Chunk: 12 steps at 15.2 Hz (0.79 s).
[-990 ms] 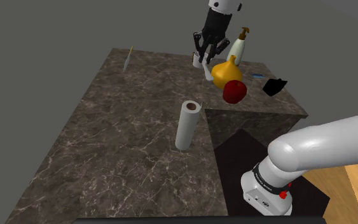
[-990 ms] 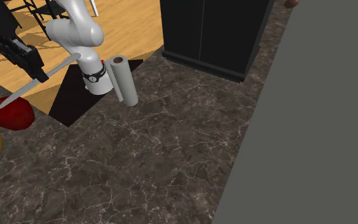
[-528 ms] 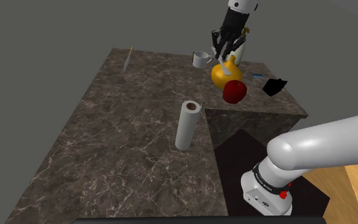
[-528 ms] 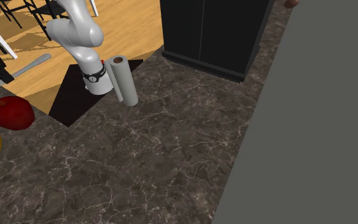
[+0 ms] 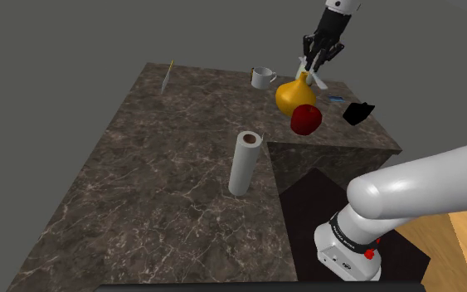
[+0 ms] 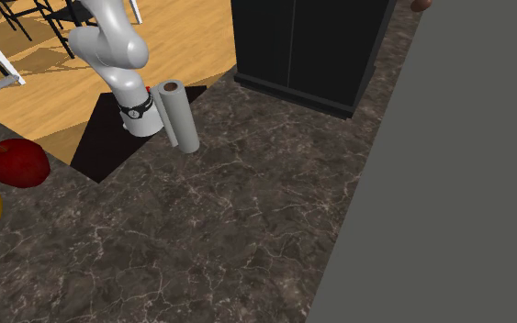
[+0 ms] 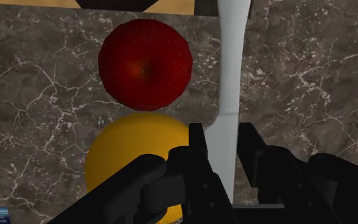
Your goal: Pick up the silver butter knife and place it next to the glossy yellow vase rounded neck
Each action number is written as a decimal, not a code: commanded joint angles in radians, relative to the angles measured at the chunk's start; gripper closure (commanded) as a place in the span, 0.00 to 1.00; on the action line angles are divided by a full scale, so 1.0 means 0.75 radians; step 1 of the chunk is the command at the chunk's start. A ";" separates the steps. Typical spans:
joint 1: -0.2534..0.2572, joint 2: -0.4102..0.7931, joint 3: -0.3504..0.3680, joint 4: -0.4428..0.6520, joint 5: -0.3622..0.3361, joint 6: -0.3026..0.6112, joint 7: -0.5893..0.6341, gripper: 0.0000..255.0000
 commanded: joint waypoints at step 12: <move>-0.139 0.321 -0.256 0.313 -0.055 -0.021 -0.385 1.00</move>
